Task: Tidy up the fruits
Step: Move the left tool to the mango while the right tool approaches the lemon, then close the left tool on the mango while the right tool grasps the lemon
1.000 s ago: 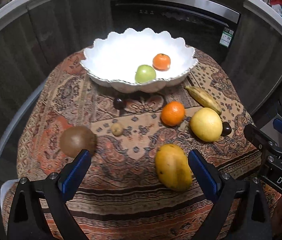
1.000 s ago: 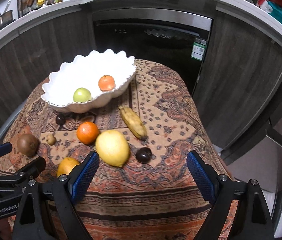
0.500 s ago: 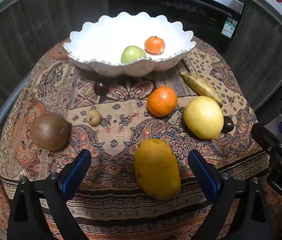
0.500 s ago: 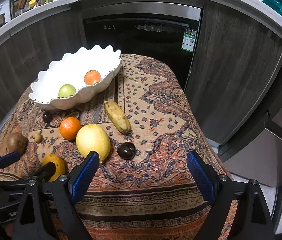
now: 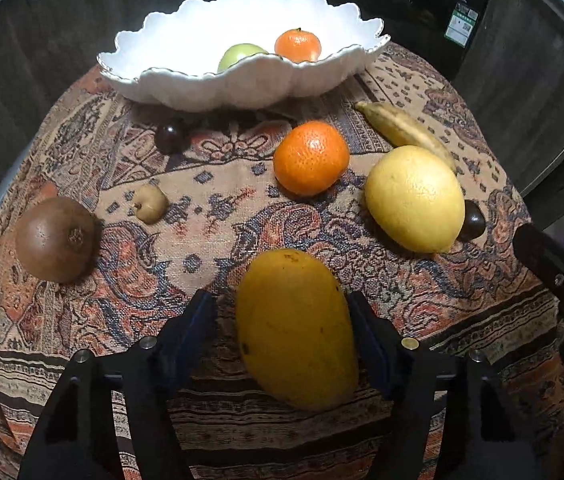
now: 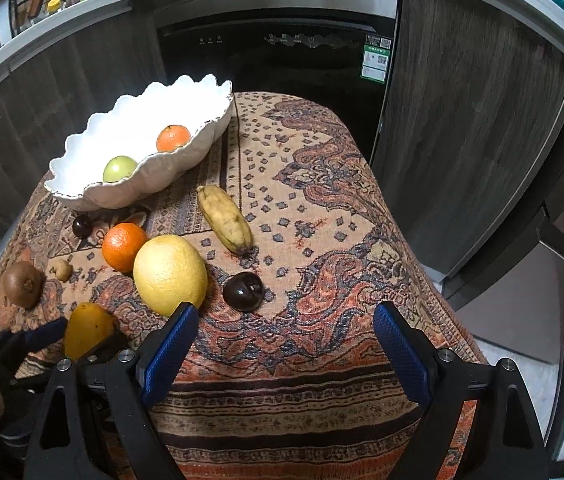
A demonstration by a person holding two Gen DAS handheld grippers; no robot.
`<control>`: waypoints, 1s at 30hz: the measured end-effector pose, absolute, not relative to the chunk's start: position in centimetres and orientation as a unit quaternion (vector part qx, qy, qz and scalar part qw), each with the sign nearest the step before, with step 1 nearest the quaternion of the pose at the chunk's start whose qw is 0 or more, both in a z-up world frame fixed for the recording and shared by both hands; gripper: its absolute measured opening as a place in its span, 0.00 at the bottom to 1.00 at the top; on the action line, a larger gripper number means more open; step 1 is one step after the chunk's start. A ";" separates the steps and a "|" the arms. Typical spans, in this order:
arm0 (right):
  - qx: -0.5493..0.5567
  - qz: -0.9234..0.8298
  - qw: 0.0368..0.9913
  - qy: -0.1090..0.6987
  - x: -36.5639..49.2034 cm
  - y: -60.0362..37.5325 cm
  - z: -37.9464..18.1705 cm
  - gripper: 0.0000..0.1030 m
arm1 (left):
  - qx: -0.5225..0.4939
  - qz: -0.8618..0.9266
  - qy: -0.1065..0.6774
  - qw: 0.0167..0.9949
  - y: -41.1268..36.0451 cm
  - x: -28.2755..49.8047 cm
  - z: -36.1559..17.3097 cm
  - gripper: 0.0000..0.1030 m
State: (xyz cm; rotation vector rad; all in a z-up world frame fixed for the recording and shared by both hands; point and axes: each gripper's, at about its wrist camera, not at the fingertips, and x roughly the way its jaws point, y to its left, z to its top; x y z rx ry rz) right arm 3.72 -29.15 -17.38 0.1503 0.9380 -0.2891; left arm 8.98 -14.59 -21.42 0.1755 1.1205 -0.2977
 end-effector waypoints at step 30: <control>0.018 -0.080 0.884 0.460 8.2 -23.8 -16.7 0.87 | 0.077 -0.095 0.484 0.866 -8.4 10.6 -18.2 0.48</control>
